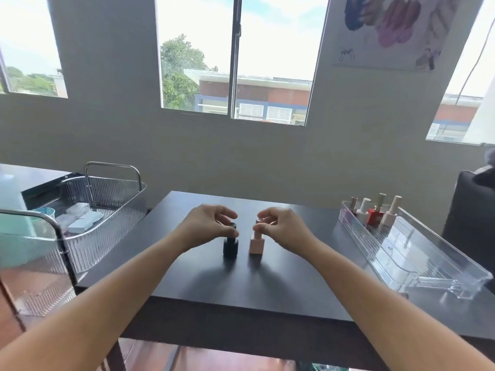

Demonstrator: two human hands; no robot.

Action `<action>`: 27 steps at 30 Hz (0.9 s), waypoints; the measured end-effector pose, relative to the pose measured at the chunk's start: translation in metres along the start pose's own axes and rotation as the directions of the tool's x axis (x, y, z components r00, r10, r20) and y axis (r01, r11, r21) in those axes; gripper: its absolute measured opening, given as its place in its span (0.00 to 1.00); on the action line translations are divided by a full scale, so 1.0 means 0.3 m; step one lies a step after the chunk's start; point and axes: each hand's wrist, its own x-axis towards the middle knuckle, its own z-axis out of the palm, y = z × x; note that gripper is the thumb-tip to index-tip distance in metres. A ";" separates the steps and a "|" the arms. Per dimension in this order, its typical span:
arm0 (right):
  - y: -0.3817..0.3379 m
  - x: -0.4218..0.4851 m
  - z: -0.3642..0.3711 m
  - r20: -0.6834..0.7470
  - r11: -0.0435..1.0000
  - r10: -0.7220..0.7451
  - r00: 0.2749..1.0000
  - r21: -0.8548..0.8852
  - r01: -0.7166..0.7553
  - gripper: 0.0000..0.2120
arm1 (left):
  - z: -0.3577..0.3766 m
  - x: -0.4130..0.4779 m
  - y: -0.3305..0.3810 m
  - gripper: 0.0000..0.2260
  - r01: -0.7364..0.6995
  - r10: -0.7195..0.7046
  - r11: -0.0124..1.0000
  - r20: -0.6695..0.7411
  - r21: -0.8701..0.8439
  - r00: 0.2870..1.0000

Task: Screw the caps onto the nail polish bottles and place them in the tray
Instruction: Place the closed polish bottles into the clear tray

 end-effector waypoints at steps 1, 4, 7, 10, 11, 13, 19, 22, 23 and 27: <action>0.001 0.004 0.008 -0.001 1.000 0.002 1.000 -0.007 -0.002 0.12 | 0.004 0.000 -0.006 0.16 0.007 -0.007 1.000 -0.006 0.002 1.000; 0.004 0.010 0.027 -0.018 1.000 0.008 1.000 0.000 -0.008 0.09 | 0.017 0.004 -0.020 0.12 0.021 -0.021 1.000 -0.033 0.004 0.999; 0.005 0.012 0.037 -0.044 1.000 0.003 0.999 0.010 -0.002 0.04 | 0.029 0.011 -0.032 0.09 0.009 -0.009 1.000 -0.047 0.003 0.999; 0.004 0.008 0.037 -0.058 1.000 -0.008 0.998 0.001 0.008 0.02 | 0.036 0.017 -0.036 0.07 -0.007 0.007 1.000 -0.056 -0.001 0.998; 0.003 0.005 0.034 -0.057 1.000 -0.010 0.998 -0.001 0.010 0.02 | 0.039 0.019 -0.034 0.07 -0.010 0.010 1.000 -0.059 -0.003 0.998; 0.001 -0.005 0.018 -0.049 1.000 -0.006 0.999 -0.004 0.006 0.03 | 0.045 0.023 -0.022 0.07 -0.013 0.012 1.000 -0.063 -0.014 0.998; 0.003 -0.042 -0.160 -0.133 0.999 0.026 0.991 0.038 -0.021 0.04 | 0.093 0.043 0.100 0.07 -0.078 0.076 0.994 -0.024 -0.076 0.997; 0.029 -0.061 -0.301 -0.202 0.999 0.045 0.978 0.039 -0.037 0.06 | 0.143 0.068 0.206 0.07 -0.135 0.137 0.985 0.010 -0.105 0.991; 0.044 -0.067 -0.351 -0.231 0.998 0.057 0.971 0.045 -0.048 0.06 | 0.164 0.082 0.246 0.07 -0.152 0.155 0.982 0.020 -0.114 0.988; 0.124 -0.082 -0.552 -0.348 0.994 0.107 0.931 0.016 -0.108 0.05 | 0.260 0.157 0.405 0.08 -0.223 0.230 0.964 0.036 -0.143 0.972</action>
